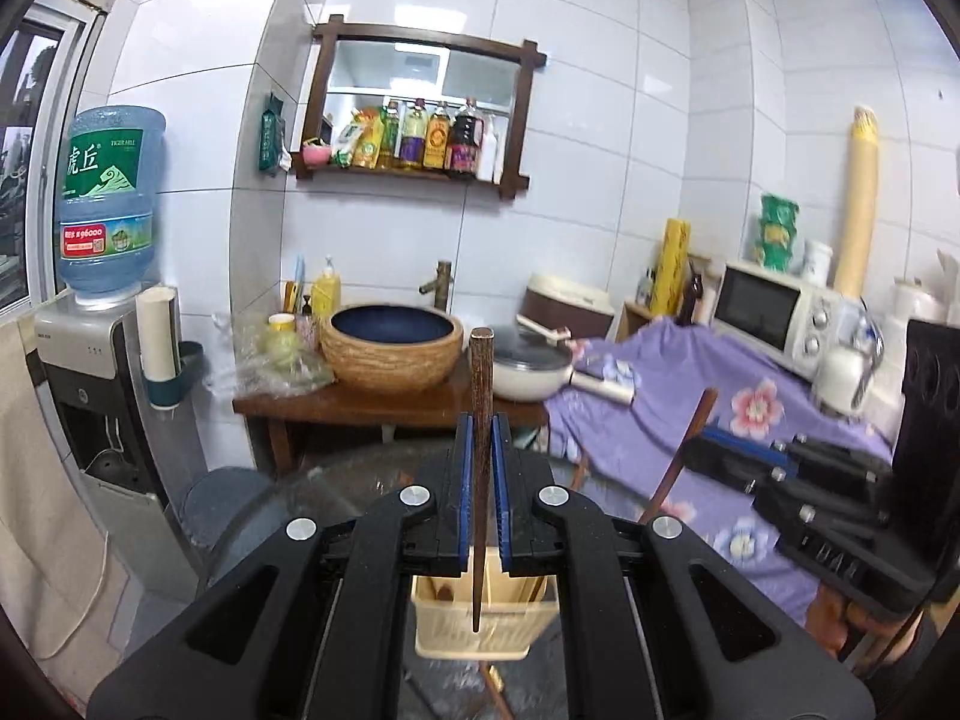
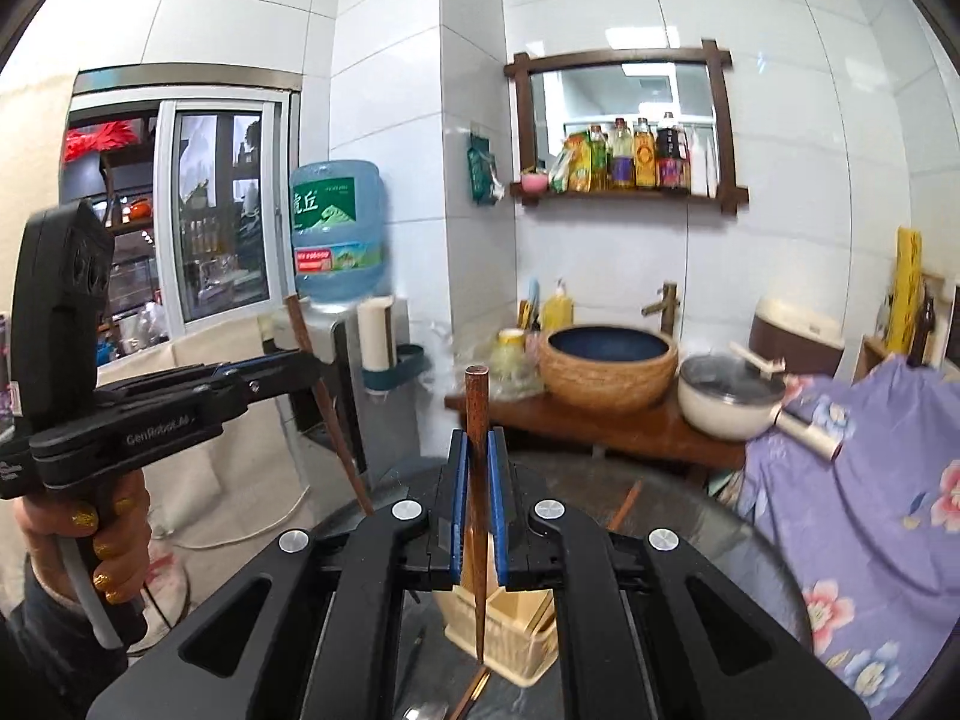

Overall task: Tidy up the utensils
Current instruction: 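Lower the chopsticks into the holder and open both tools, then withdraw both tools from the holder back over the table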

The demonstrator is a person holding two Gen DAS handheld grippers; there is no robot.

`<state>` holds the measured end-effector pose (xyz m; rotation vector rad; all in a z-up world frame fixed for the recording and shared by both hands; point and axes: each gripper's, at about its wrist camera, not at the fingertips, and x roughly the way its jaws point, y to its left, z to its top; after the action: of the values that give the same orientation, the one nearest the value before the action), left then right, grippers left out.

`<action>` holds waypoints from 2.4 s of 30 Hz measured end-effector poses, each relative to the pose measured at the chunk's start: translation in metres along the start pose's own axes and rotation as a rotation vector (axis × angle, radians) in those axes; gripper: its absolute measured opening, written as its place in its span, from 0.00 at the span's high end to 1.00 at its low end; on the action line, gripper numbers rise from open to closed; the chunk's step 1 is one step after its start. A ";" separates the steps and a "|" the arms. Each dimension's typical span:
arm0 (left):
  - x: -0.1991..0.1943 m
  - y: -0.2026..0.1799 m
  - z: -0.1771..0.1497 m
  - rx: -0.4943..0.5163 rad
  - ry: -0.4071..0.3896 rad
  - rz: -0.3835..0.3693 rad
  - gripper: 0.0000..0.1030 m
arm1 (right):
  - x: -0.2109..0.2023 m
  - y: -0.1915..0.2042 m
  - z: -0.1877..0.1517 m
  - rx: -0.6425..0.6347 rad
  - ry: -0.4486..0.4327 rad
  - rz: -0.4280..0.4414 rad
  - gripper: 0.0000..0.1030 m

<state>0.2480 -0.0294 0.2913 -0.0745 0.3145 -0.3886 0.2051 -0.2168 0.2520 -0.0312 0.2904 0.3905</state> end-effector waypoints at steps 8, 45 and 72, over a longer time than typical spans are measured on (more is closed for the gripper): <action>0.054 0.000 0.011 -0.054 0.009 0.034 0.94 | 0.032 -0.020 0.010 0.038 -0.048 -0.068 0.93; 0.153 0.017 -0.126 -0.051 0.278 0.086 0.92 | 0.093 -0.041 -0.087 0.098 0.074 -0.122 0.50; 0.075 0.052 -0.240 -0.051 0.409 0.140 0.20 | 0.057 0.015 -0.203 0.046 0.285 -0.069 0.38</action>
<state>0.2571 -0.0126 0.0354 -0.0221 0.7295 -0.2542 0.1943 -0.1991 0.0416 -0.0521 0.5782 0.3103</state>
